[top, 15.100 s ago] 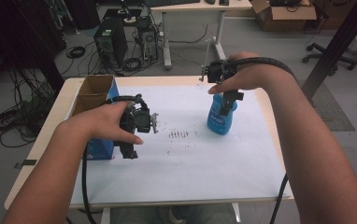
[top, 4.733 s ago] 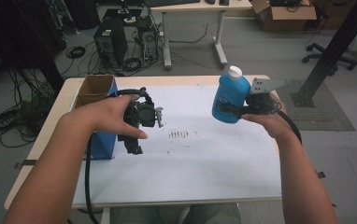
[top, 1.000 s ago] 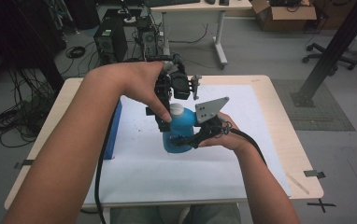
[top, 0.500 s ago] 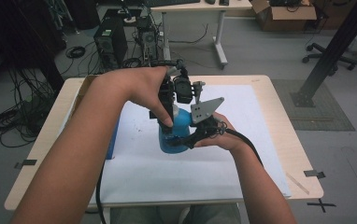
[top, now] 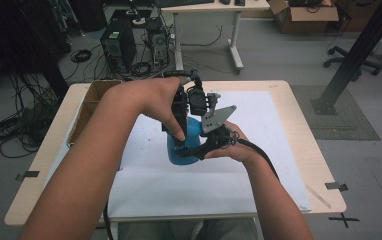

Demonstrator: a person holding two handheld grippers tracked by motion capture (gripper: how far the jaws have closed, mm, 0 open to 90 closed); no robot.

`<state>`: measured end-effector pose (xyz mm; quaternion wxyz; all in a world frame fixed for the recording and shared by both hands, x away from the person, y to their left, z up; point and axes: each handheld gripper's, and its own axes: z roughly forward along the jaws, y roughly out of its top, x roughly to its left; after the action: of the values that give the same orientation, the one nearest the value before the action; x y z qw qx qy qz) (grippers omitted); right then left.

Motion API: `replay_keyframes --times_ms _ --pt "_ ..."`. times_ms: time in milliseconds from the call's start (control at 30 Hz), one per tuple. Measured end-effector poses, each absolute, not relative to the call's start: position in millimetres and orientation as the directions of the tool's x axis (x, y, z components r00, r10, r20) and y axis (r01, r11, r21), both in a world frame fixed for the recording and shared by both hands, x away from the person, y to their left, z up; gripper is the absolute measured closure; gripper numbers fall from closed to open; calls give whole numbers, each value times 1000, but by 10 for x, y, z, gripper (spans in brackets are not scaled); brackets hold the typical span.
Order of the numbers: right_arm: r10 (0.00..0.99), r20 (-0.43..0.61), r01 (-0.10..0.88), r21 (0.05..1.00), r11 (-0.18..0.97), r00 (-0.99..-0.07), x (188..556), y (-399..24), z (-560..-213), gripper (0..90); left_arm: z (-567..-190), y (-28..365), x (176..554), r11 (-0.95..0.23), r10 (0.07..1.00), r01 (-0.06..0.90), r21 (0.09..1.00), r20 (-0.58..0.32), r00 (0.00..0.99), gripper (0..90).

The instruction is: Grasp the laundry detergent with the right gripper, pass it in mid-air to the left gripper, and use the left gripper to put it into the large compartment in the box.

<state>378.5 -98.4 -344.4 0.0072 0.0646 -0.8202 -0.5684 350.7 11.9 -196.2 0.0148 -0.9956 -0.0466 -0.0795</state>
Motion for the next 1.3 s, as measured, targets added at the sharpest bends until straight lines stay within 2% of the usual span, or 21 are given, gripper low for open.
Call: replay_keyframes --times_ms 433,1000,1300 --pt "-113 -60 -96 933 346 -992 3791 -947 -3463 453 -2004 129 3500 -995 90 95 -26 162 983 63" --pt "-106 -67 -100 935 341 -992 3780 -932 -3453 453 -2061 158 3512 -994 106 110 -22 130 986 240" --pt "-105 -69 -101 934 342 -992 3773 -921 -3449 453 -2062 162 3513 -993 112 115 -15 134 985 283"
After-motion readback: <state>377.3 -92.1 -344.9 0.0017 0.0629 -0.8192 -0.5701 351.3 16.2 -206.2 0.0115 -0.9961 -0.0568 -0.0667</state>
